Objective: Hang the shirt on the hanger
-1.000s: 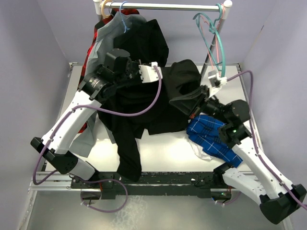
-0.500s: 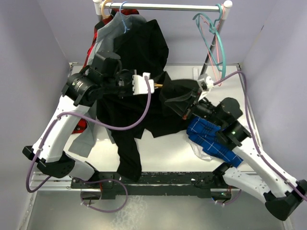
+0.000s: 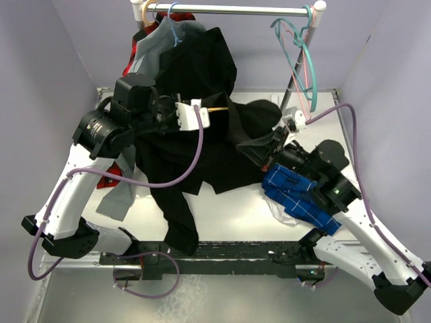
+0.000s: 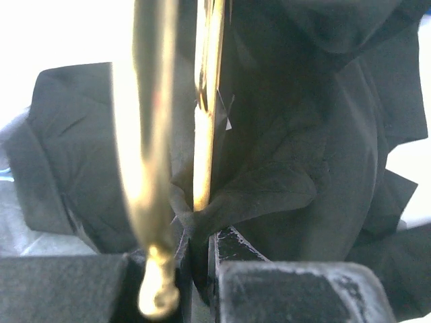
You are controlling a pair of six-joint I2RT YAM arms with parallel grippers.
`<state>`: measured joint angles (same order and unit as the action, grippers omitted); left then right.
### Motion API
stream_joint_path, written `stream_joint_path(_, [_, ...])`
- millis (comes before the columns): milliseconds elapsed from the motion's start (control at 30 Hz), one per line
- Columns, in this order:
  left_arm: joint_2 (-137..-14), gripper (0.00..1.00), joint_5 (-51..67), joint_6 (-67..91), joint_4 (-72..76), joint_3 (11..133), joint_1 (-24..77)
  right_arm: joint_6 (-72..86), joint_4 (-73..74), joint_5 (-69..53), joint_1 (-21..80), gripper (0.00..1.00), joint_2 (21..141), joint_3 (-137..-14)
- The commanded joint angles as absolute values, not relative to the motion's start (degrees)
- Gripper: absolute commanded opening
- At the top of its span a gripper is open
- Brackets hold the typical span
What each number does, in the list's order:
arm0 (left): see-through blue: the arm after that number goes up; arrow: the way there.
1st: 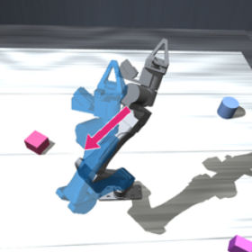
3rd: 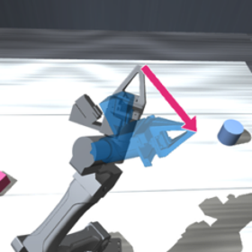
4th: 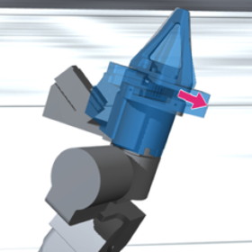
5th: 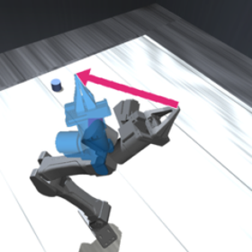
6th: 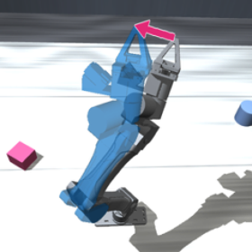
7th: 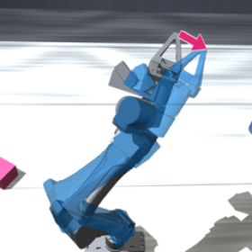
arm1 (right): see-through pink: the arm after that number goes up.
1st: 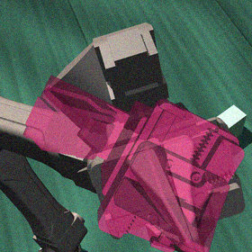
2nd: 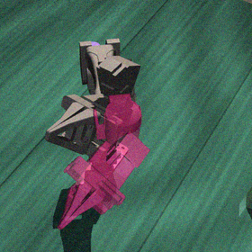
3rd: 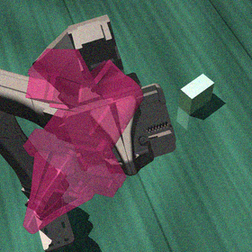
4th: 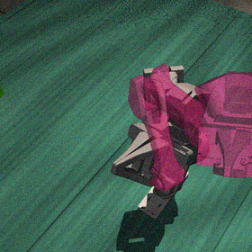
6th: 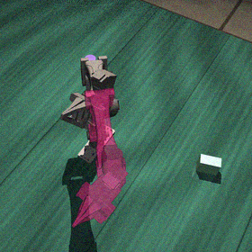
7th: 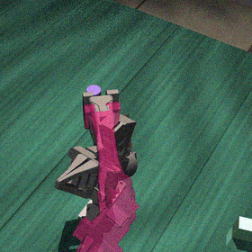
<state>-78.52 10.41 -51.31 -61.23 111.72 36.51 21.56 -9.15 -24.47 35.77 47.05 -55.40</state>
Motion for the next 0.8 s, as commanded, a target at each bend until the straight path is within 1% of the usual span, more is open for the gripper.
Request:
stream_joint_path(0, [-77.2,0.00,9.0,-47.6,-50.9,112.8,36.3,24.5,-13.0,-26.7,36.4,0.00,47.3,-53.2])
stream_joint_path(33, [-77.3,0.00,10.1,-46.9,-51.2,113.3,36.2,24.6,-13.8,-26.6,36.5,0.00,47.4,-52.9])
stream_joint_path(67, [-77.4,0.00,11.8,-46.6,-52.1,113.9,36.3,24.6,-13.9,-26.2,36.6,0.05,47.8,-53.1])
stream_joint_path(100, [-77.5,0.00,13.3,-46.6,-53.3,114.6,36.3,24.0,-13.6,-25.8,36.6,0.24,48.0,-53.8])
stream_joint_path(133, [-77.4,0.00,14.5,-46.6,-54.4,115.1,36.3,22.9,-12.6,-25.4,36.6,0.38,47.9,-54.9])
stream_joint_path(200, [-77.2,0.00,16.2,-47.4,-56.2,115.8,36.3,19.9,-9.7,-22.8,36.7,0.53,46.3,-58.1])
stream_joint_path(233, [-77.0,0.00,16.5,-48.0,-57.1,116.0,36.3,17.8,-7.7,-21.1,36.7,0.71,45.1,-60.0])
stream_joint_path(267, [-76.8,0.00,16.7,-48.5,-57.7,116.1,36.3,15.3,-4.0,-18.9,36.6,0.94,44.0,-61.8])
stream_joint_path(300, [-76.5,0.00,16.9,-48.9,-58.1,116.1,36.3,13.2,-1.1,-16.5,36.6,1.00,43.2,-63.1])
stream_joint_path(400, [-75.7,0.00,18.3,-49.4,-59.2,116.2,36.3,7.5,7.4,-9.6,36.6,1.00,41.7,-66.0])
stream_joint_path(500, [-75.0,0.00,21.6,-50.5,-62.3,117.2,36.3,3.1,14.2,-6.8,36.6,1.00,40.5,-67.0])
stream_joint_path(600, [-74.5,0.00,23.4,-51.4,-64.4,118.4,36.4,-4.8,19.9,-4.0,36.6,1.00,38.3,-67.2])
stream_joint_path(667, [-74.4,0.00,23.2,-51.9,-65.0,119.7,36.4,-11.2,25.3,-4.8,36.6,1.00,36.7,-67.1])
stream_joint_path(733, [-74.4,0.00,22.8,-51.8,-65.1,121.6,36.3,-19.0,31.9,-9.5,36.6,1.00,35.1,-66.5])
stream_joint_path(767, [-74.6,0.00,23.1,-51.8,-65.2,122.9,36.4,-21.5,34.9,-9.7,36.6,1.00,34.4,-66.1])
